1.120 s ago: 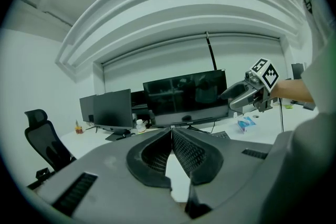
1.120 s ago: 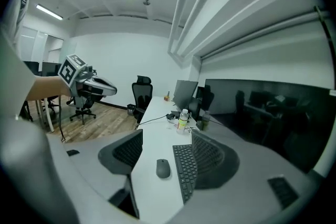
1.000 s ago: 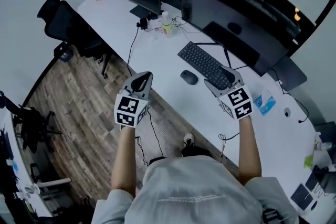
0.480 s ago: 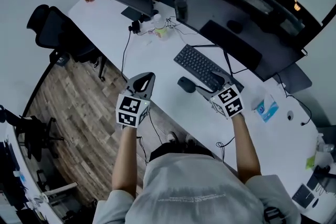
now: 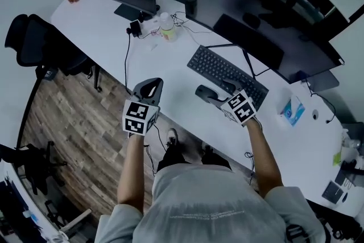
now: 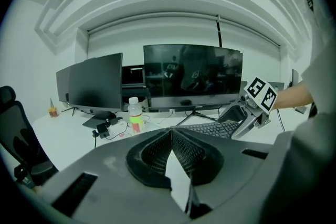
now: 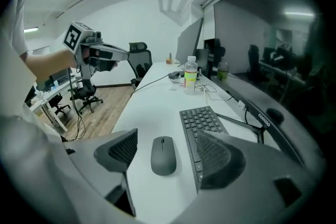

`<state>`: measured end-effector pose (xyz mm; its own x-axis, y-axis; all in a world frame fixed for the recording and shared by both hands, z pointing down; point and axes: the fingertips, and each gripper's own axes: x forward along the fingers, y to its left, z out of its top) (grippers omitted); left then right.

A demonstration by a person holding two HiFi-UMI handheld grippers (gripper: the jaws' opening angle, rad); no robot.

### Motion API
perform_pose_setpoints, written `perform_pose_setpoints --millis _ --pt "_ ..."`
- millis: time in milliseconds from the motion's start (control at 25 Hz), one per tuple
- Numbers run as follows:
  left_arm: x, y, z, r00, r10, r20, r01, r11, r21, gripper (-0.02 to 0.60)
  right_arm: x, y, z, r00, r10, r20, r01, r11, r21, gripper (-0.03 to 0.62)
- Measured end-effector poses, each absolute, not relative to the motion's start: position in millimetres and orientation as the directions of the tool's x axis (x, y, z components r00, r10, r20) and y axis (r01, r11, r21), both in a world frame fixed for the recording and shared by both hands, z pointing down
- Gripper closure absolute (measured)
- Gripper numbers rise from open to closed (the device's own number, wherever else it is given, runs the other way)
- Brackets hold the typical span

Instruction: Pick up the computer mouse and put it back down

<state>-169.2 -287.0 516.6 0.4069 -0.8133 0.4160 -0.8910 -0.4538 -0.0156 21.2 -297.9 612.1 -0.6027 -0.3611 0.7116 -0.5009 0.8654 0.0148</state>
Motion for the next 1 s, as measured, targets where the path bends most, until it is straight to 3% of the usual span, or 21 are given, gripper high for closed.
perform_pose_setpoints --millis 480,1000 --pt "-197.4 -314.8 578.1 0.515 -0.708 0.484 -0.833 -0.545 0.089 0.568 0.0 -299.3 707.0 -0.451 -0.255 0.856 -0.502 0.865 -0.007 0.225" --pt "-209.3 -326.3 600.1 0.566 -0.648 0.509 -0.795 -0.594 0.128 0.568 -6.7 -299.3 748.9 -0.418 -0.230 0.879 -0.524 0.851 -0.027 0.232"
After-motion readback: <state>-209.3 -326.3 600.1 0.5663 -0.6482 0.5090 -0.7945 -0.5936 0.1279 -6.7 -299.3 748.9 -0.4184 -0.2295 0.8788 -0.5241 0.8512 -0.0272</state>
